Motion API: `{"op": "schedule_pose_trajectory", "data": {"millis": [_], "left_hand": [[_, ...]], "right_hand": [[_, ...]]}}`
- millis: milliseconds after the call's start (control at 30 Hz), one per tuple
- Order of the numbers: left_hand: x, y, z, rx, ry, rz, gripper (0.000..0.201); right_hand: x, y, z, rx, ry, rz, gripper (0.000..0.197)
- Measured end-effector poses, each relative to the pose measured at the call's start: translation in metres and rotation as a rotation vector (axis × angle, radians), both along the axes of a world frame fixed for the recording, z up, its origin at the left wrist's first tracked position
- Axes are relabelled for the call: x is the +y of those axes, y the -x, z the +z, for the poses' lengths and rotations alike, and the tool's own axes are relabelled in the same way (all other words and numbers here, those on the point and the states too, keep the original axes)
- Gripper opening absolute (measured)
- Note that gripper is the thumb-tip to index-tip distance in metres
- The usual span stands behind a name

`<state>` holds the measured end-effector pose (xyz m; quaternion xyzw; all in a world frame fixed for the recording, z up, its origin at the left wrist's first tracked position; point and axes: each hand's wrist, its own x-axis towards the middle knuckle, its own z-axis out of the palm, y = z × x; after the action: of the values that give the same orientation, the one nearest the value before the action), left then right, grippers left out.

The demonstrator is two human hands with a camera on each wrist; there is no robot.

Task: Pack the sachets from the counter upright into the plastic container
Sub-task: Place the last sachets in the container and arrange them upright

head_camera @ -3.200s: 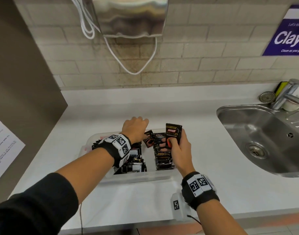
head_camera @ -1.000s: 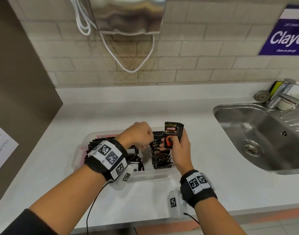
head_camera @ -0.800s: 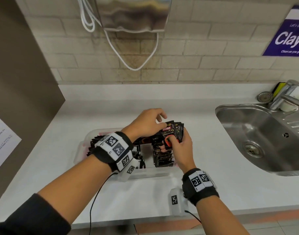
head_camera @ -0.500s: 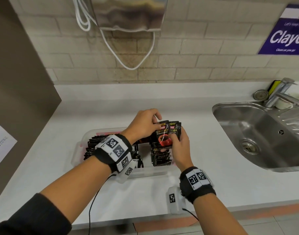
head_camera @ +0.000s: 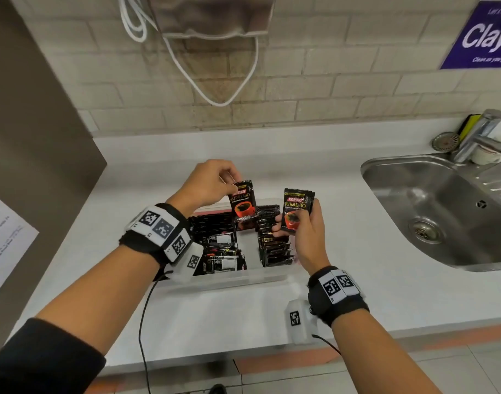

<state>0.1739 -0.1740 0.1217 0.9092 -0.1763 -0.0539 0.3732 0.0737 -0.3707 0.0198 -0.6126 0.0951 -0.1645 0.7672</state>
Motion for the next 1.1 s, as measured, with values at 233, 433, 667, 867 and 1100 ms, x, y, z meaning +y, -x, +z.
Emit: {"op": "schedule_pose_trajectory", "data": {"millis": [233, 433, 667, 867, 1100], "left_hand": [[-0.015, 0.002, -0.023, -0.039, -0.26, 0.008, 0.019], [-0.024, 0.002, -0.035, -0.061, -0.407, 0.035, 0.019], [-0.035, 0.004, -0.043, -0.076, -0.494, -0.007, 0.023], [-0.039, 0.004, -0.046, -0.137, -0.553, -0.054, 0.022], [-0.034, -0.002, -0.044, -0.093, -0.473, -0.022, 0.021]], "right_hand": [[0.0, 0.001, -0.001, -0.008, 0.042, 0.014, 0.021], [0.001, 0.001, -0.002, -0.001, 0.059, 0.026, 0.021], [-0.001, 0.0, -0.003, 0.0, 0.066, 0.037, 0.021], [-0.001, 0.0, -0.003, 0.007, 0.076, 0.038, 0.019], [-0.001, -0.002, -0.003, 0.006, 0.113, 0.04, 0.011]]}}
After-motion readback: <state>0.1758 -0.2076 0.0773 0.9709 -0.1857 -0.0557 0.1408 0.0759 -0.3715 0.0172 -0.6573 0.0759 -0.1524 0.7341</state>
